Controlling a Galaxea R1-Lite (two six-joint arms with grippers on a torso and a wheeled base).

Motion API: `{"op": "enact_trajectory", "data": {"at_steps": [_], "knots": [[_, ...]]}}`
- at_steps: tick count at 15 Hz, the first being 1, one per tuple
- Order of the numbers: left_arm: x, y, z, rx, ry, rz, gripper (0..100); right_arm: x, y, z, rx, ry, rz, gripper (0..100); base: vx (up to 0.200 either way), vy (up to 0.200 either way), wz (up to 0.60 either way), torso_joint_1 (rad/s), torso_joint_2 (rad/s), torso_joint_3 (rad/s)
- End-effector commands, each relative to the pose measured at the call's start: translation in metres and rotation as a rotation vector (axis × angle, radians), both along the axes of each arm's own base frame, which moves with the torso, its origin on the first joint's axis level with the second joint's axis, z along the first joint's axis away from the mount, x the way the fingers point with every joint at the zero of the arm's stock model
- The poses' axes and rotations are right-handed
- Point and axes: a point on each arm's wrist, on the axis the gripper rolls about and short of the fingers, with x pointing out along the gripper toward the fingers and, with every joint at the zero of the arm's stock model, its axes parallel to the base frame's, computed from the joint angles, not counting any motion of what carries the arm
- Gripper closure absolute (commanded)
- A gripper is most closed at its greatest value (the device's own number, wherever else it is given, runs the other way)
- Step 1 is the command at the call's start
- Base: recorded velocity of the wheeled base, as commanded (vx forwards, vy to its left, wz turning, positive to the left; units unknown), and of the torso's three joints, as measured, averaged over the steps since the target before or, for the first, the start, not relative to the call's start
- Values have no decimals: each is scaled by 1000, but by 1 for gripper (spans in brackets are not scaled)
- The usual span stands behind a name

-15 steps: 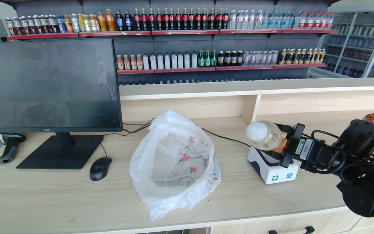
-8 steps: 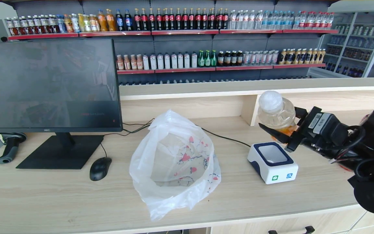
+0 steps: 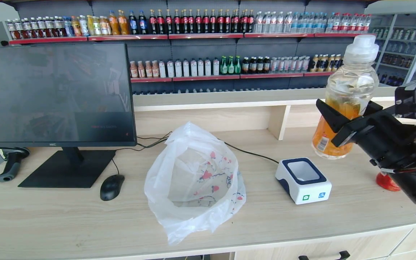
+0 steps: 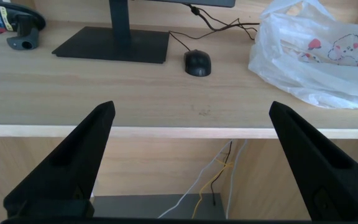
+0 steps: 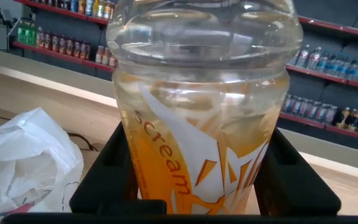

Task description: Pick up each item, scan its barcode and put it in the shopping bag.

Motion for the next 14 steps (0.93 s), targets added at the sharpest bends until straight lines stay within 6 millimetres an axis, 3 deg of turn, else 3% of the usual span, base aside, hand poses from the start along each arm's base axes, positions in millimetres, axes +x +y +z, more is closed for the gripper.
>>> {"op": "enact_trajectory", "data": {"at_steps": [1, 8, 11, 14], "knots": [[0, 0, 0, 0, 0, 0, 0, -4, 3, 10, 66, -21, 23, 100, 0, 0, 0, 0, 0, 0], [0, 0, 0, 0, 1, 0, 0, -4, 15, 14, 231, 13, 64, 100, 0, 0, 0, 0, 0, 0], [0, 0, 0, -2, 1, 0, 0, 1, 16, 11, 244, 30, 69, 100, -200, 0, 0, 7, 7, 5], [0, 0, 0, -3, 0, 0, 0, -1, 16, 6, 237, 51, 70, 100, 0, 0, 0, 0, 0, 0]]}}
